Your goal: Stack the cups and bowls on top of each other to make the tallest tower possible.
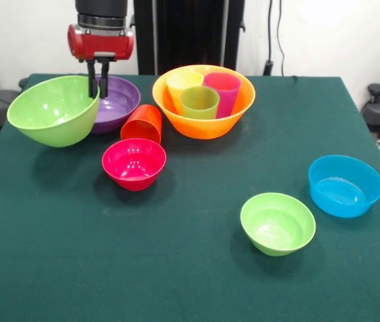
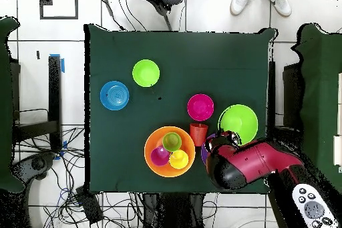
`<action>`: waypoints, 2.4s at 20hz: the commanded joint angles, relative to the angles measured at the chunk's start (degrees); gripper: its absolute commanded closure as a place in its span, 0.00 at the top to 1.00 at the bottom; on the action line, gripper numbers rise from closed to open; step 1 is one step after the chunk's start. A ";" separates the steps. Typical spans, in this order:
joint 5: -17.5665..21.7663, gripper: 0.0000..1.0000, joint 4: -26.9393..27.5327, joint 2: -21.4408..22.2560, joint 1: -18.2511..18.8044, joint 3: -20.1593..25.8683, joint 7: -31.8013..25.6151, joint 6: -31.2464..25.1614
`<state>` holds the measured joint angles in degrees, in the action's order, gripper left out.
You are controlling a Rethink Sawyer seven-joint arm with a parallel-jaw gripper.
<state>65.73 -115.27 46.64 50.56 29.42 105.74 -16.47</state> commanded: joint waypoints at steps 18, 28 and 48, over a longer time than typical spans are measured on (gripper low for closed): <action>-2.03 0.00 0.57 0.32 2.01 4.81 -6.29 -0.23; -8.69 0.00 -4.33 6.09 -0.65 6.67 -1.78 0.07; -3.12 0.00 -6.16 12.27 -26.64 -18.51 16.71 6.50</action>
<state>59.16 -117.88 57.10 33.60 21.09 107.18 -12.08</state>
